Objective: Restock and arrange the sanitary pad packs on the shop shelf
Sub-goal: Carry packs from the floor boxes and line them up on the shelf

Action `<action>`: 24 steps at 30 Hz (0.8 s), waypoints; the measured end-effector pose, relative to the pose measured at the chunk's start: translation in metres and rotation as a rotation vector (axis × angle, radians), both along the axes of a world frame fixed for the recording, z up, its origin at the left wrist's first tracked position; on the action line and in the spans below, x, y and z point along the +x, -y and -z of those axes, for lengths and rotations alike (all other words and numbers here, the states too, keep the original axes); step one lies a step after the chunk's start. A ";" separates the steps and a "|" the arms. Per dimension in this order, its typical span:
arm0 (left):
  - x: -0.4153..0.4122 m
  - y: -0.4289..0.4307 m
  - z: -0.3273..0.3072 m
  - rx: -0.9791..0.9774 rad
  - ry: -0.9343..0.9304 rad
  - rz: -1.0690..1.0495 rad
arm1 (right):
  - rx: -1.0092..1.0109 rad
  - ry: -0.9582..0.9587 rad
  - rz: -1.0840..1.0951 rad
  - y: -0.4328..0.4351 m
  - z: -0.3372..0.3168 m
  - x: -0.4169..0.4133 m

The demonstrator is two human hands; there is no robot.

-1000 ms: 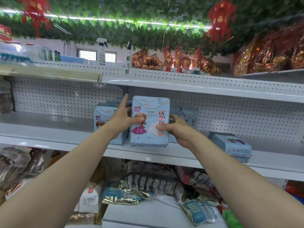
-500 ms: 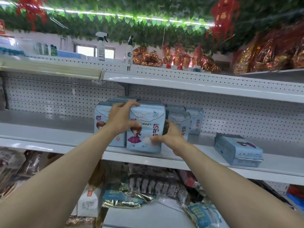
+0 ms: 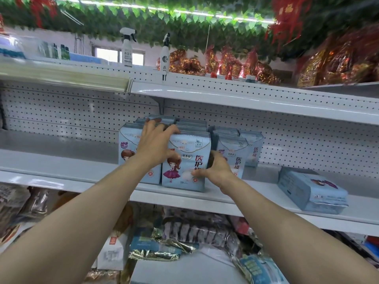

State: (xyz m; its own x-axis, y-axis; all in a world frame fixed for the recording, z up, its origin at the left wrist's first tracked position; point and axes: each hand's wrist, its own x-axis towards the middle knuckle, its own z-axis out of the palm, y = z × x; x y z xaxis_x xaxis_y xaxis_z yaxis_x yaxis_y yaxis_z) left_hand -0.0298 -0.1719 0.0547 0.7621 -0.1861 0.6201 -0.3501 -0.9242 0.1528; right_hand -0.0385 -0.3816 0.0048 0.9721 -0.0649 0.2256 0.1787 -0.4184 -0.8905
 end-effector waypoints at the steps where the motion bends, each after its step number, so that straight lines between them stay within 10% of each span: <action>1: 0.002 -0.001 0.001 0.008 -0.004 0.000 | -0.016 -0.002 0.002 0.000 0.000 0.002; 24: -0.002 0.005 0.000 0.100 -0.008 -0.054 | -0.195 -0.057 0.039 0.000 -0.008 -0.003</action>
